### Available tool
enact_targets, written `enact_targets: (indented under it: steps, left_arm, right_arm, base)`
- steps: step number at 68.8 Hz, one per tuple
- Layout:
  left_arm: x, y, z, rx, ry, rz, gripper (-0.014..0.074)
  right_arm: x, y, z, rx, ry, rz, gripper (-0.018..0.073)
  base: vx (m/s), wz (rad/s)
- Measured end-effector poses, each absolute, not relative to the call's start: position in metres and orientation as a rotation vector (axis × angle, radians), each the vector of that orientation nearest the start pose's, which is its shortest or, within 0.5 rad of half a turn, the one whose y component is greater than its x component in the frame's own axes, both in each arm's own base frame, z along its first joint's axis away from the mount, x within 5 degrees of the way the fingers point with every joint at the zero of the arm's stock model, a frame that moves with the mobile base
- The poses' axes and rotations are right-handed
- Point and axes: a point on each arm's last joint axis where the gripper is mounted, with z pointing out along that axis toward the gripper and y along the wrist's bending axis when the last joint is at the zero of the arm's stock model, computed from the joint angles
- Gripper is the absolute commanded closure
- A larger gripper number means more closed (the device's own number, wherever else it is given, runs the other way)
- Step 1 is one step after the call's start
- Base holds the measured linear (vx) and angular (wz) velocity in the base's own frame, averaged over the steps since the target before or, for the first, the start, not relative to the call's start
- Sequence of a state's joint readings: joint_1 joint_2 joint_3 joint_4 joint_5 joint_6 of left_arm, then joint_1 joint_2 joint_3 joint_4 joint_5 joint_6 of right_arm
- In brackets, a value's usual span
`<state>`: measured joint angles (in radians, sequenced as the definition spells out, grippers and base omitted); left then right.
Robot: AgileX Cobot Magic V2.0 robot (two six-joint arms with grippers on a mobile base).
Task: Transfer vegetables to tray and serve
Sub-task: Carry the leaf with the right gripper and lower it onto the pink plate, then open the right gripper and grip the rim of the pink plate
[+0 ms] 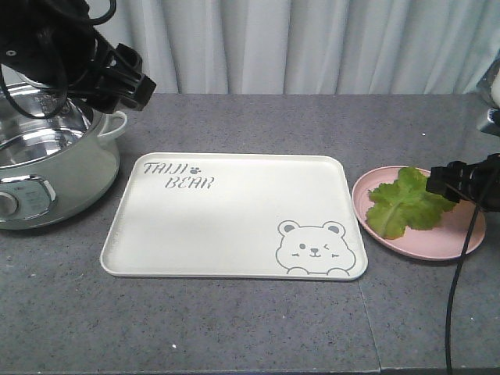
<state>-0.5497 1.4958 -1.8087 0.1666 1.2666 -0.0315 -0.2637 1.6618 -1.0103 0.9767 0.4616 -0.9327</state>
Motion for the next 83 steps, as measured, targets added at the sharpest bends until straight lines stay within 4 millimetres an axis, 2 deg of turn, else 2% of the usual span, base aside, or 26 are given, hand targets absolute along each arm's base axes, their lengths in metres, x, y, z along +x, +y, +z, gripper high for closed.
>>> enact_targets:
  steps: [36, 53, 65, 75, 83]
  left_arm:
    - [0.262, -0.143, 0.457, 0.609, 2.341, -0.049, 0.0094]
    - [0.262, -0.143, 0.457, 0.609, 2.341, -0.049, 0.0093]
    - [0.262, -0.143, 0.457, 0.604, 2.343, -0.051, 0.0093]
    - [0.262, -0.143, 0.457, 0.604, 2.343, -0.051, 0.0093]
    - [0.262, -0.143, 0.457, 0.604, 2.343, -0.051, 0.0093]
  right_arm:
    - [0.342, -0.067, 0.222, 0.234, 2.335, 0.243, 0.0118]
    - [0.331, -0.095, 0.220, 0.320, 2.373, 0.208, 0.0118]
    - [0.326, -0.101, 0.218, 0.295, 2.417, 0.205, 0.0118]
    - [0.326, -0.100, 0.211, 0.312, 2.445, 0.234, 0.0118]
    - [0.328, -0.099, 0.198, 0.315, 2.495, 0.271, 0.0120]
  base:
    - [0.00, 0.00]
    - [0.00, 0.00]
    - [0.00, 0.00]
    - [0.00, 0.00]
    - [0.00, 0.00]
